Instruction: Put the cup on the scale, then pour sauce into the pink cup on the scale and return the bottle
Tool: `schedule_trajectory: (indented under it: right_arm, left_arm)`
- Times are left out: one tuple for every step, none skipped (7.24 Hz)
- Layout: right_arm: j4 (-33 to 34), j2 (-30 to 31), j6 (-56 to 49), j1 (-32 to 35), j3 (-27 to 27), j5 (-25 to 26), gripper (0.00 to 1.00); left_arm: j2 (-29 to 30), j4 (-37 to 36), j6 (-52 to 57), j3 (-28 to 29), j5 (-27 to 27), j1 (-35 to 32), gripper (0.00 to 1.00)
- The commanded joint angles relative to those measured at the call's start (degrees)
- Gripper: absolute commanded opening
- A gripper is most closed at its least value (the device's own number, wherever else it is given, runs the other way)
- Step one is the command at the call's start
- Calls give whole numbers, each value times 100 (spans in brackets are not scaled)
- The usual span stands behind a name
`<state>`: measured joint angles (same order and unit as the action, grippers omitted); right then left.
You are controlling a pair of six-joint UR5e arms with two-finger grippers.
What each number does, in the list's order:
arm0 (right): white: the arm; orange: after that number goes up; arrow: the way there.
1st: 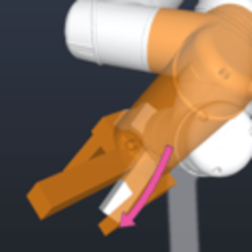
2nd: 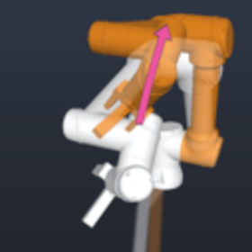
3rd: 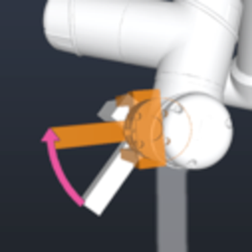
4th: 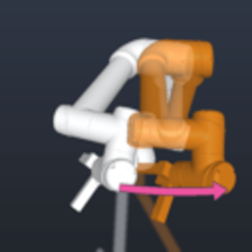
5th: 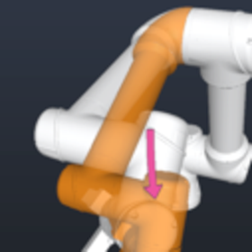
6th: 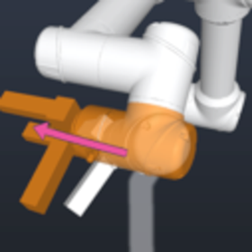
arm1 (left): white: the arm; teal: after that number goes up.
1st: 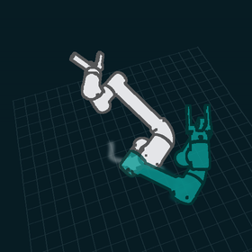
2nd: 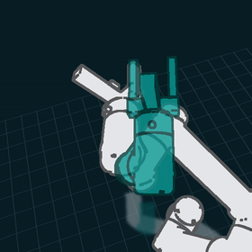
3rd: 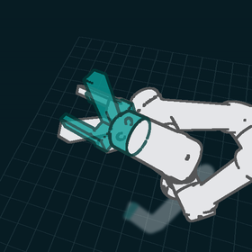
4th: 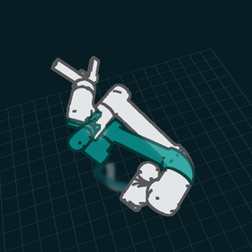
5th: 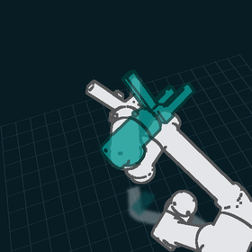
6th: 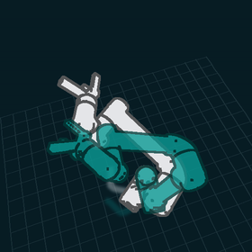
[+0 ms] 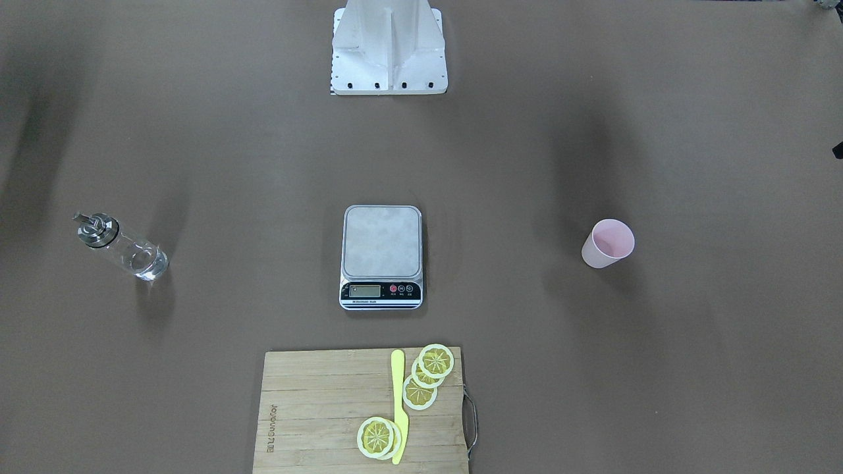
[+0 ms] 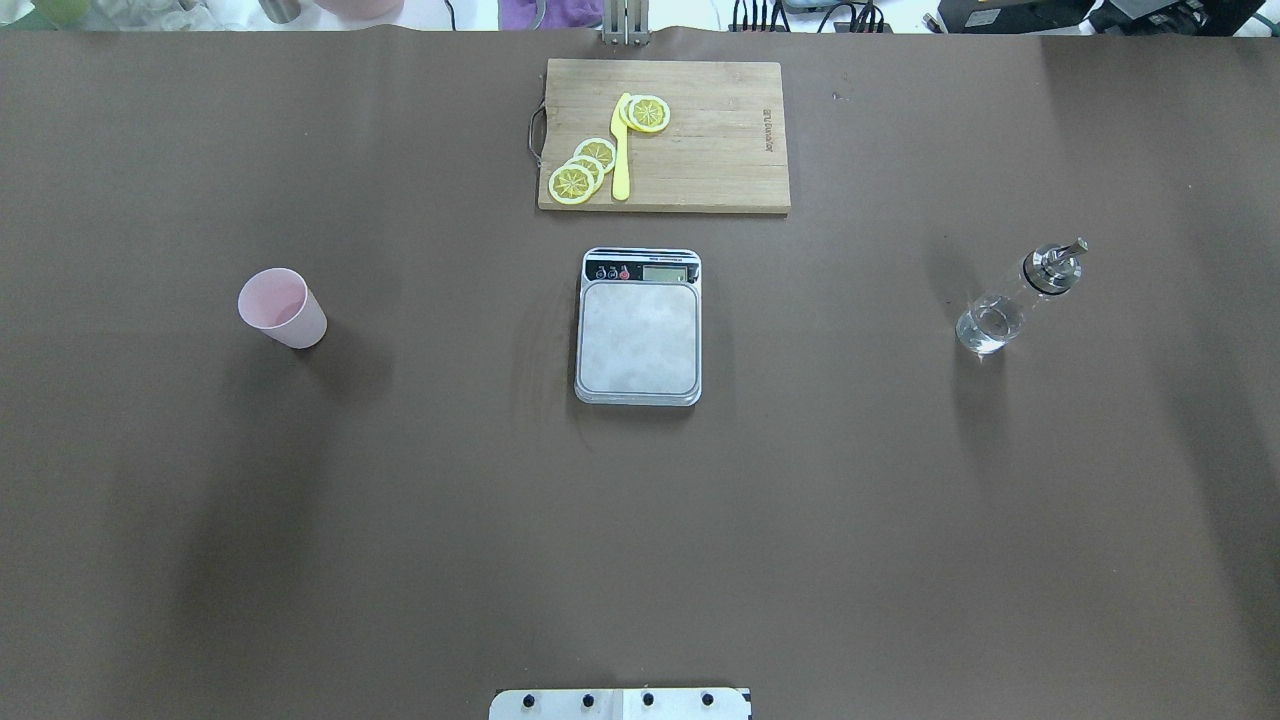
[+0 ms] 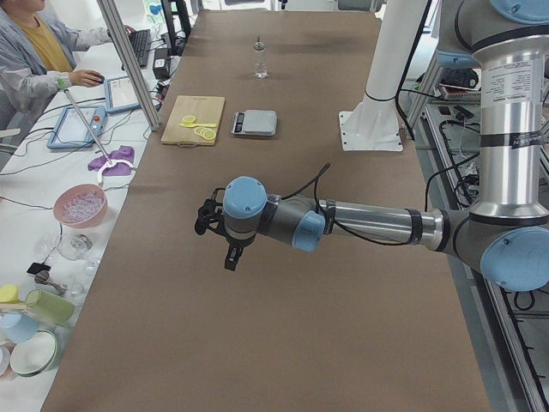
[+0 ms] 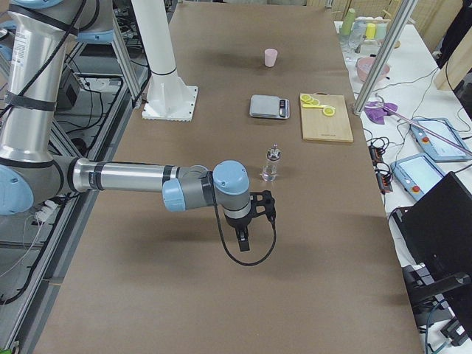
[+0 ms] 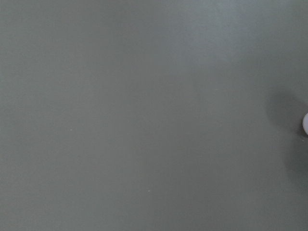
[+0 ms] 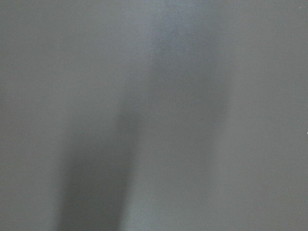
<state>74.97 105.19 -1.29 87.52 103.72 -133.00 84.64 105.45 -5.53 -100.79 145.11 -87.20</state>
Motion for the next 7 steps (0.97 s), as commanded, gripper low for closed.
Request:
schedule_trajectory:
  right_arm:
    - [-105,27,6,2,-9,-330,100]
    - [-106,27,6,-7,8,-314,100]
    - [-106,27,-2,-7,-9,-297,100]
    - [-106,19,15,-7,-9,-323,100]
    - [-114,19,7,-7,-9,-323,100]
    - [-106,19,-2,-7,-18,-297,100]
    - [-114,19,-2,-7,-18,-305,100]
  left_arm:
    - [0,560,-1250,-115,-78,411,98]
    - [53,686,-1866,-246,-393,693,98]
    - [88,687,-2343,-526,-927,1261,98]
    - [97,687,-3026,-773,-1419,1754,98]
    - [315,679,-3424,-792,-1807,2168,98]
    - [473,679,-3550,-784,-1915,2468,98]
    - [797,557,-3743,-645,-1916,2680,98]
